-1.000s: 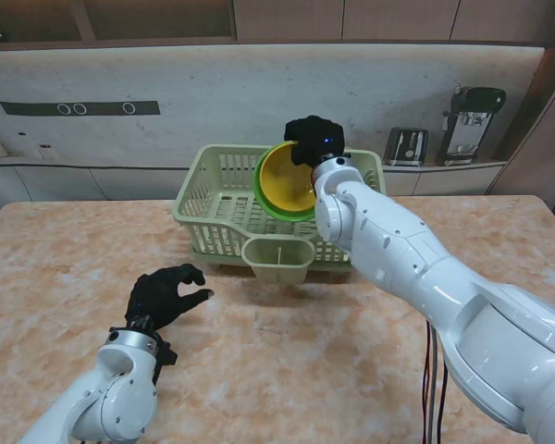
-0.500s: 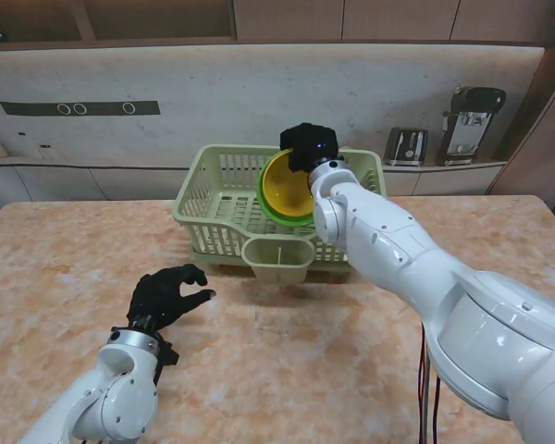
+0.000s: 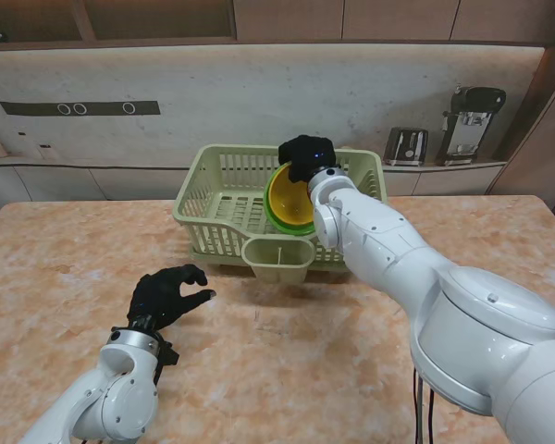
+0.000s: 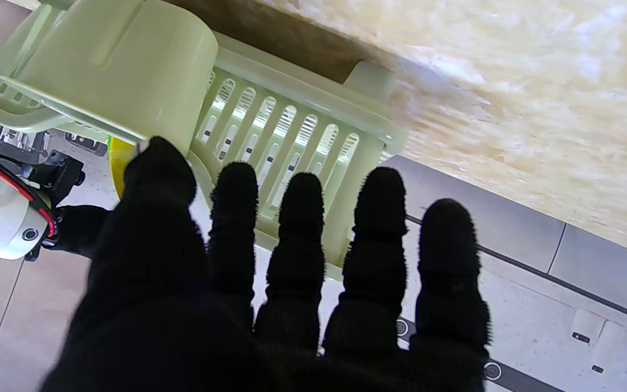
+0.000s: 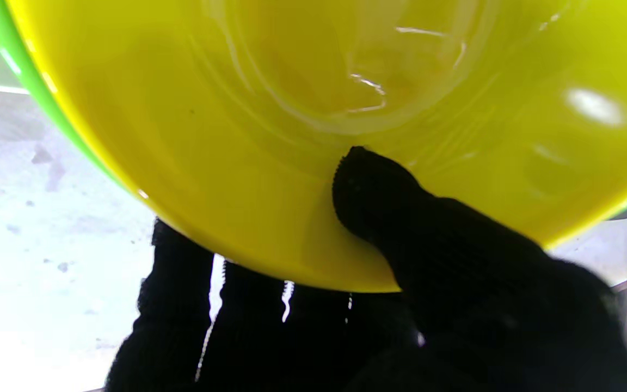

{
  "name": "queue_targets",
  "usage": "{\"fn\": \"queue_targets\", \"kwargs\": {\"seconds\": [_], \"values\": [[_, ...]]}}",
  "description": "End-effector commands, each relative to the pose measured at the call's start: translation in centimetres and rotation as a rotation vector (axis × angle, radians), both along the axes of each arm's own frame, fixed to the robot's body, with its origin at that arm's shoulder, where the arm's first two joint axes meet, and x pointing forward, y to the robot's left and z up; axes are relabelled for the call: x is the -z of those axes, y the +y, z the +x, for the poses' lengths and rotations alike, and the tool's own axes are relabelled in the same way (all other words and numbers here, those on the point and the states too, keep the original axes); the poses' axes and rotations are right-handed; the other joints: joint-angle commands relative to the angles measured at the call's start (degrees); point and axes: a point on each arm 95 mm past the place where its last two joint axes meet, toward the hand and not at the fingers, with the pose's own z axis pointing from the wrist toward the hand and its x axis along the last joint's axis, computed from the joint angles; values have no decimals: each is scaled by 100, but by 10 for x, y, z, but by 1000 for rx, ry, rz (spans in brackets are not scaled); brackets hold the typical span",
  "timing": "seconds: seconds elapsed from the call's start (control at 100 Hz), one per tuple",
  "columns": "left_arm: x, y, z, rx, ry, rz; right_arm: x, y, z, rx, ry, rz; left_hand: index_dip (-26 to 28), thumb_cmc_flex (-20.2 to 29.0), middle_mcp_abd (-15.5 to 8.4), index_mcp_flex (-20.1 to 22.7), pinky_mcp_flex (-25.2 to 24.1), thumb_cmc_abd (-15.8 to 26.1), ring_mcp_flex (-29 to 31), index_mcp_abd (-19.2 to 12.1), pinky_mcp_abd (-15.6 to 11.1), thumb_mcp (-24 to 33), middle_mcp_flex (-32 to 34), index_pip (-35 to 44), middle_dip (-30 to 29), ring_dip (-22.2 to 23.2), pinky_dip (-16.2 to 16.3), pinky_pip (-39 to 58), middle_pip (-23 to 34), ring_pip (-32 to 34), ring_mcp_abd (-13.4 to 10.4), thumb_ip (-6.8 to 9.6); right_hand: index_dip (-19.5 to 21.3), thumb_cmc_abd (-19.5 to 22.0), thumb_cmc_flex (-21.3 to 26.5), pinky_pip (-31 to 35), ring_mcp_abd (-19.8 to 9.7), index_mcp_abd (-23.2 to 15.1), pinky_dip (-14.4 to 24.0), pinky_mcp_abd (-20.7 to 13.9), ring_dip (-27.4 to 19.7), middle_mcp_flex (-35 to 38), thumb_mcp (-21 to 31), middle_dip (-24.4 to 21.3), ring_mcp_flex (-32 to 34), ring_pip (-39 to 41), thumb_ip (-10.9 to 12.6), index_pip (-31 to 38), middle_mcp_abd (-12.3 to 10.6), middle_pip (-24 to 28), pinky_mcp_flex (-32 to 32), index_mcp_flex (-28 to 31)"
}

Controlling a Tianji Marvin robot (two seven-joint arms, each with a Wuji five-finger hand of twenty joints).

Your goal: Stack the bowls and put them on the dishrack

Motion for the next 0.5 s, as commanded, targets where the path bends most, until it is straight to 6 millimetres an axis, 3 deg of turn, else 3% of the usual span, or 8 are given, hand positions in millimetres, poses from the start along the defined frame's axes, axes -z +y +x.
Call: {"fn": "queue_targets", "kwargs": {"seconds": [0.0,0.31,0.34,0.49], "values": [[1,-2,-1,10,11,-6,2,8,-2,-21,14,-4,-19,41,-72,-44,-18,-41,93,-101,-74,-45,68,39,103,78,96,133,44,73,-32,154,109,769,378,-59,-122,-505,226,33,-84,-169,422,-77,-55,2,170,583,-208,-80,-89,364],[1,-2,-1,10,9,-5,9,12,-3,-34,34,-23,-18,38,-83,-47,-16,-36,83,-104,-66,-49,72,32,104,78,96,134,44,69,-26,154,-168,774,118,-257,-92,-539,279,104,-99,-266,386,-202,-293,-226,201,386,-161,-302,-387,135],[1,-2,-2,10,8,-5,9,12,-3,-35,37,-25,-16,46,-86,-44,-16,-40,89,-107,-66,-46,72,35,104,79,96,134,44,71,-30,156,-575,760,72,-319,-93,-554,375,106,-53,-283,388,-190,-310,-301,191,566,-139,-359,-410,58],[1,-2,-2,8,7,-5,13,12,-3,-32,57,-36,-18,42,-93,-42,-22,-42,87,-105,-69,-50,65,33,104,78,95,131,42,70,-33,155,-931,704,-326,-407,-103,-566,415,119,-75,-546,376,-233,-558,-392,232,518,-42,-547,-582,-358]]}}
